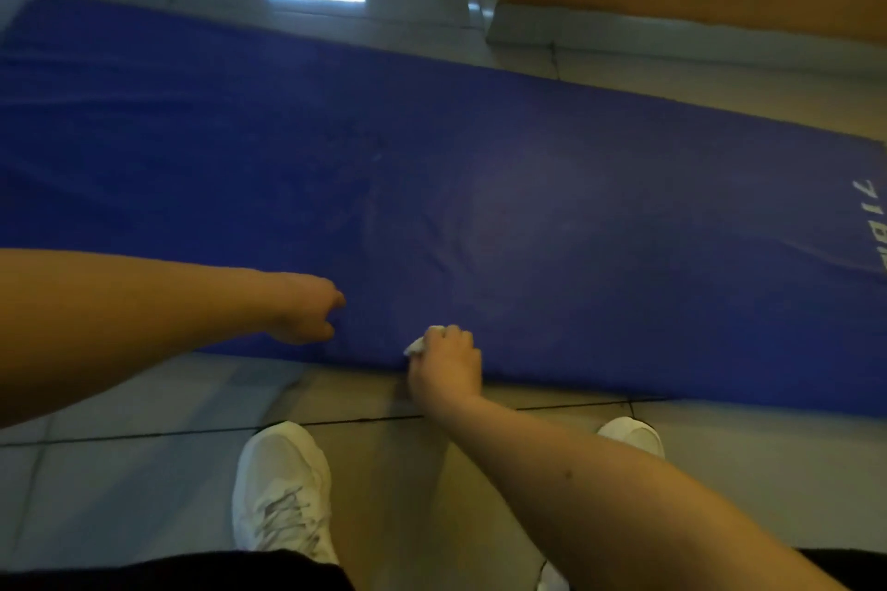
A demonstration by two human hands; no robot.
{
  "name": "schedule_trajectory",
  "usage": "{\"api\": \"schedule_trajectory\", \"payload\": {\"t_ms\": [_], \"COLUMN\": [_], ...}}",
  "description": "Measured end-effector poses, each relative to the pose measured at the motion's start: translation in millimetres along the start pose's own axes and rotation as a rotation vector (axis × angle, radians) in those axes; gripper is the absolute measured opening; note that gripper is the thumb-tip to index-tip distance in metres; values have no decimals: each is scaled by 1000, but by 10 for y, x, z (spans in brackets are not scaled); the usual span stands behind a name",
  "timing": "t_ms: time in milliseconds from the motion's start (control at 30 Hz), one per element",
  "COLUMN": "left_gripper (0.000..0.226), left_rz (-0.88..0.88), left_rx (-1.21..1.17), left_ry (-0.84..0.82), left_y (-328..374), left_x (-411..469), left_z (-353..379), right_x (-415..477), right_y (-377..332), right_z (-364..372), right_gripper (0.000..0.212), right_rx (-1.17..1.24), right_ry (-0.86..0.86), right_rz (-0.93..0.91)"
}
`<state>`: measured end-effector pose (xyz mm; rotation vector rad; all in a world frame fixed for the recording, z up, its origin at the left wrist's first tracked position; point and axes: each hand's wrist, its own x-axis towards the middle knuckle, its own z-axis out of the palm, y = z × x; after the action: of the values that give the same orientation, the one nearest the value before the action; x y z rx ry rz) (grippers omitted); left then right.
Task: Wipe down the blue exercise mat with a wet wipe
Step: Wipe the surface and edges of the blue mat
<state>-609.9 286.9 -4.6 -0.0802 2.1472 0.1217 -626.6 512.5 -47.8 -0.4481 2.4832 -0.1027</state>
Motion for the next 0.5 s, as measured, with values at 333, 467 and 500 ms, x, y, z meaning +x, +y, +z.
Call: {"api": "schedule_trajectory", "payload": {"t_ms": [333, 467, 500], "left_gripper": [54, 53, 53], "left_rz": [-50, -56, -55], "left_rx": [-21, -22, -23], "left_ry": [-40, -35, -34], "left_y": [-337, -340, -340], "left_x": [-96, -82, -82], "left_z": [260, 224, 211], "right_x": [330, 248, 234], "right_y": [739, 125, -81], "right_z": [-302, -133, -74], "right_gripper": [34, 35, 34], "right_rx": [-235, -217, -216], "right_ry": [80, 10, -11], "right_rz": [61, -97, -170]}}
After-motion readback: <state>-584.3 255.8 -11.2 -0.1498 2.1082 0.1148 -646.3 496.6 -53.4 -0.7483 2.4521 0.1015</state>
